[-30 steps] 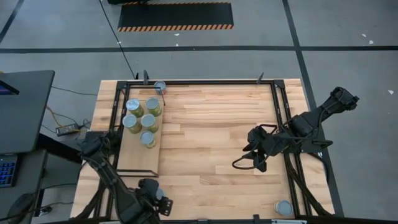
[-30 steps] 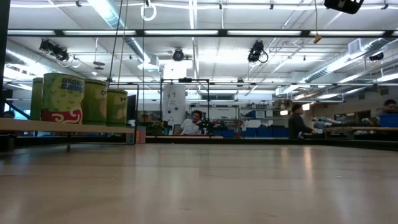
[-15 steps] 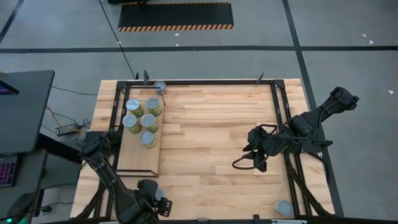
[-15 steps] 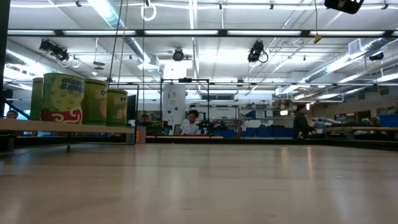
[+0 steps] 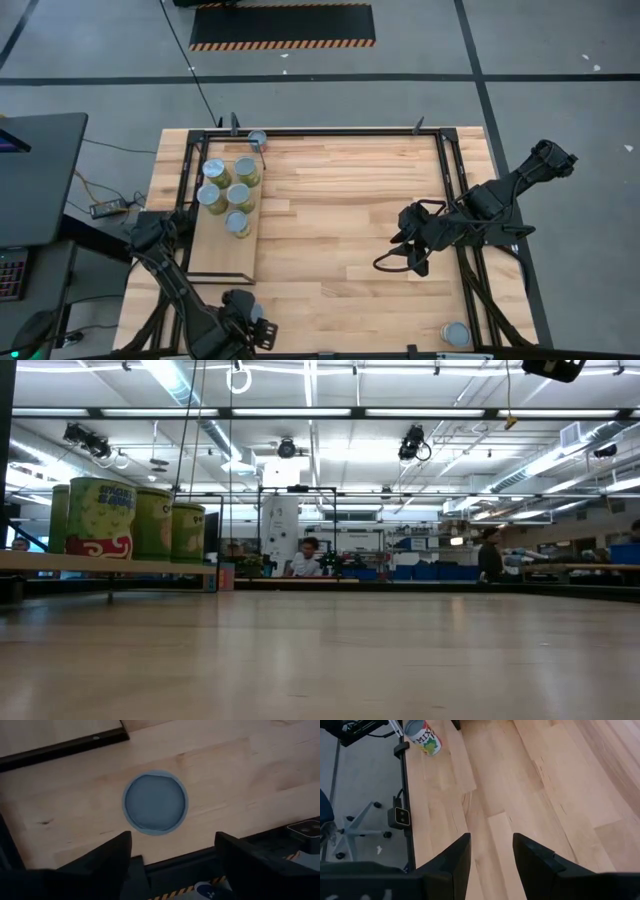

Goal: Pick and place cans onto a shelf
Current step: Put the canned mix fruit on the shelf

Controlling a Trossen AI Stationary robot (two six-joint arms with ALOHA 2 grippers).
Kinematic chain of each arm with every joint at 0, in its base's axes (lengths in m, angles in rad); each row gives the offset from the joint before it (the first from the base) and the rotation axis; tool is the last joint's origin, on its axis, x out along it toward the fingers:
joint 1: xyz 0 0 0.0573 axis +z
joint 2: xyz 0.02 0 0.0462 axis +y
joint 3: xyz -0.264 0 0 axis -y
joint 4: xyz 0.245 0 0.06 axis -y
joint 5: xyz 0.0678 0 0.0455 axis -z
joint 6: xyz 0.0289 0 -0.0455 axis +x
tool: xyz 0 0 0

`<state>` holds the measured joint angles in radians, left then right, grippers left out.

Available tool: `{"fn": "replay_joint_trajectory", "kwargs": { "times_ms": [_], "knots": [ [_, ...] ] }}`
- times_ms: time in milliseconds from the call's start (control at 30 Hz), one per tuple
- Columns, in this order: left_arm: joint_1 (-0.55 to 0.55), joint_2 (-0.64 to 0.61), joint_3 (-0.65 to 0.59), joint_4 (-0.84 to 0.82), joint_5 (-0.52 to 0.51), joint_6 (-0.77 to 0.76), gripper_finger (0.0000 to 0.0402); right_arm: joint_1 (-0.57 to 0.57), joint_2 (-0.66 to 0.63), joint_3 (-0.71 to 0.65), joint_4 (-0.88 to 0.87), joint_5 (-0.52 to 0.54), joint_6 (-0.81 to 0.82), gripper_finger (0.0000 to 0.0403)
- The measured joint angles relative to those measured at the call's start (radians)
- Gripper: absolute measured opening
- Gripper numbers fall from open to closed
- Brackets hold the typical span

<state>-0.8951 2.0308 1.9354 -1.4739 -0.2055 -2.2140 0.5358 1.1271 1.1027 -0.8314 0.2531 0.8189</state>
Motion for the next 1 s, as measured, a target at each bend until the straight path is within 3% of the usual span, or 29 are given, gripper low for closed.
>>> {"fn": "replay_joint_trajectory", "kwargs": {
  "times_ms": [400,767,1000],
  "knots": [
    [0.009,0.003,-0.052,0.020,0.048,-0.022,0.0372,-0.002,0.000,0.000,0.000,0.000,0.001,0.0154],
    [0.018,0.006,-0.195,0.114,0.049,-0.061,0.0378,-0.002,0.000,0.000,0.009,0.000,0.017,0.0154],
    [0.033,0.011,-0.210,0.146,0.027,-0.063,0.0378,-0.002,0.000,0.000,0.019,0.000,0.027,0.0154]
  ]
}}
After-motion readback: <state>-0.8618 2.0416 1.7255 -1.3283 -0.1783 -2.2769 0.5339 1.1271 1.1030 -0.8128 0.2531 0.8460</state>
